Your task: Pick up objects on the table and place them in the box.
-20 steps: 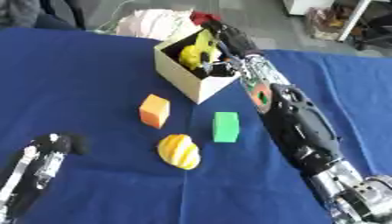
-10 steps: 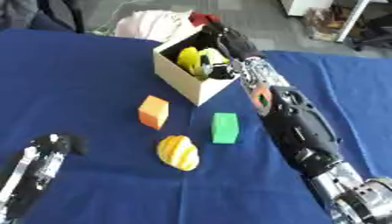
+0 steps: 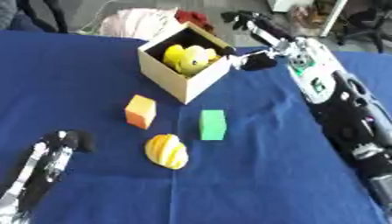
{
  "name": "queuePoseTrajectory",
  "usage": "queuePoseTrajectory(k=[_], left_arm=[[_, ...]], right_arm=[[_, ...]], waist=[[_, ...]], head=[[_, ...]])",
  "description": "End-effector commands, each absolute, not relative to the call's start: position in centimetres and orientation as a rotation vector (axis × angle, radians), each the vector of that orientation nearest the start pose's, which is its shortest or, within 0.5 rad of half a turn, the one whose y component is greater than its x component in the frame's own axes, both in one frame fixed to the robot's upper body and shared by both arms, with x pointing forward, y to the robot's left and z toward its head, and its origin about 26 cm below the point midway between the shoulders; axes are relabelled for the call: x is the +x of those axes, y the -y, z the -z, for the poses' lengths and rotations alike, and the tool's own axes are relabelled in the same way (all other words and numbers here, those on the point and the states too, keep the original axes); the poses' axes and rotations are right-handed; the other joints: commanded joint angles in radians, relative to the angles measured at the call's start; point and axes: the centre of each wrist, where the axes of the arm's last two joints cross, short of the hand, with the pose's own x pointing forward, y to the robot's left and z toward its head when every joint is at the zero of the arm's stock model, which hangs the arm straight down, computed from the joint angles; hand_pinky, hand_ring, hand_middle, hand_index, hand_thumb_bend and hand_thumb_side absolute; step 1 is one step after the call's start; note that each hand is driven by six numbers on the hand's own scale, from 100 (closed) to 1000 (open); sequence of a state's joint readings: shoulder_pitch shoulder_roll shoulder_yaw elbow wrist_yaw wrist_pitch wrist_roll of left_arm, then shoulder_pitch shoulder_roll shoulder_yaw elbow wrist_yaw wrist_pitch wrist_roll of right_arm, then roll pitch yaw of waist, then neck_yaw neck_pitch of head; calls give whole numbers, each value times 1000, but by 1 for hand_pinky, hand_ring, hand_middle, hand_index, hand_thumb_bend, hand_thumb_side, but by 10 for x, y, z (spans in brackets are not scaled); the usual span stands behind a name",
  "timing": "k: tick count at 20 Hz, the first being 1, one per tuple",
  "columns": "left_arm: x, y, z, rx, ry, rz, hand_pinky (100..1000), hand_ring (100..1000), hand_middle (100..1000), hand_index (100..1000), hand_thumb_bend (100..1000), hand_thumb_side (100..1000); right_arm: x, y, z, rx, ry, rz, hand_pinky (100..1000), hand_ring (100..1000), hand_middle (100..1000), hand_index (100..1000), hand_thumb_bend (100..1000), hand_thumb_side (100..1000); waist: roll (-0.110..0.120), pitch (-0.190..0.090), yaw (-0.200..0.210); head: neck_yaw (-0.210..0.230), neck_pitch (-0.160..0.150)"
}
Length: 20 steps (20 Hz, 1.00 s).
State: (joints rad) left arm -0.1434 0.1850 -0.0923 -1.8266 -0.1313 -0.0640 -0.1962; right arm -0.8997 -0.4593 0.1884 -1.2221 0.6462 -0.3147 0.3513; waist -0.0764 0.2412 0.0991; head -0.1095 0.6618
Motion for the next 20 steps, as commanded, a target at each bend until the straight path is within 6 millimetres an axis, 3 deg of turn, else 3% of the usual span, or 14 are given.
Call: queuePoseTrajectory(k=[1, 4, 7, 13, 20], left_arm=[[299, -242, -104, 53, 1979, 557, 671, 574, 512, 662, 100, 804], [298, -244, -102, 64, 1975, 550, 671, 573, 512, 662, 100, 806], [298, -244, -102, 70, 1974, 547, 671, 573, 511, 662, 100, 804], [298, -244, -103, 67, 1979, 545, 671, 573, 511, 663, 100, 803], [298, -243, -102, 65, 1976, 543, 671, 573, 511, 663, 100, 807]], right_arm=[[425, 250, -269, -669, 1901, -1652, 819, 820, 856, 982, 100, 365], [409, 246, -266, -594, 1846, -1740, 814, 821, 854, 978, 100, 477], [403, 235, -260, -554, 1774, -1811, 818, 833, 868, 982, 100, 530], [411, 214, -233, -515, 1655, -1895, 821, 847, 903, 999, 100, 666], [425, 204, -201, -460, 1562, -1934, 816, 846, 915, 1000, 100, 812]], waist=[[-5, -30, -11], [-3, -30, -22], [0, -30, -25], [5, -27, -19], [4, -26, -14]], head=[[18, 5], [25, 8], [30, 11], [25, 13], [15, 18]])
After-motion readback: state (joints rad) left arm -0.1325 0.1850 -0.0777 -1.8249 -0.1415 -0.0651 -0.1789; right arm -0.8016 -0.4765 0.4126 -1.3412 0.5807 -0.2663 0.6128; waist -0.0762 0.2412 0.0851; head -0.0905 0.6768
